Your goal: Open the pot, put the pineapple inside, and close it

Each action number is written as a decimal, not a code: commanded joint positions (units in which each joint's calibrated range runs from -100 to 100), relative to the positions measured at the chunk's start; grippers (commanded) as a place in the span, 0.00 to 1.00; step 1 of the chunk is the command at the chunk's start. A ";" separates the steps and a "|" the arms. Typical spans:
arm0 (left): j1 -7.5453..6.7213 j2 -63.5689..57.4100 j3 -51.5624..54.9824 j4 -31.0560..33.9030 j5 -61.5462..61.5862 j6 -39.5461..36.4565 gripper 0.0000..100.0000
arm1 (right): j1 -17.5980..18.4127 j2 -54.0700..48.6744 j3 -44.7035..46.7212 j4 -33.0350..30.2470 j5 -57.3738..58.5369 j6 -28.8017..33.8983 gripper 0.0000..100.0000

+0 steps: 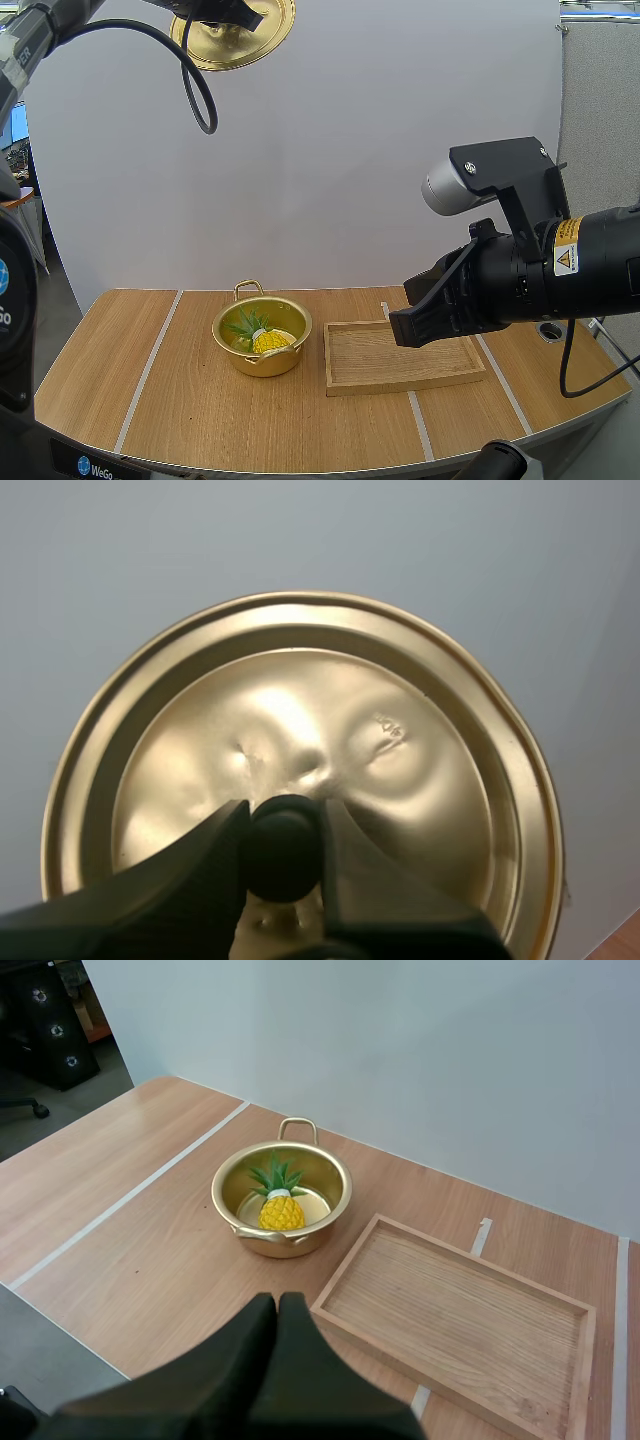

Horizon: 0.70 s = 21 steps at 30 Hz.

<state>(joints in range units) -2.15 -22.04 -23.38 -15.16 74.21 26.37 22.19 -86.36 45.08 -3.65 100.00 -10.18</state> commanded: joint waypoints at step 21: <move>-0.12 -0.36 -0.51 -0.43 -2.00 -0.42 0.00 | -5.99 -0.49 0.18 5.45 0.00 -3.73 0.00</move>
<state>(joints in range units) -2.15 -22.04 -23.38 -15.16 74.21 26.37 16.87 -86.36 45.08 1.31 100.00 -13.04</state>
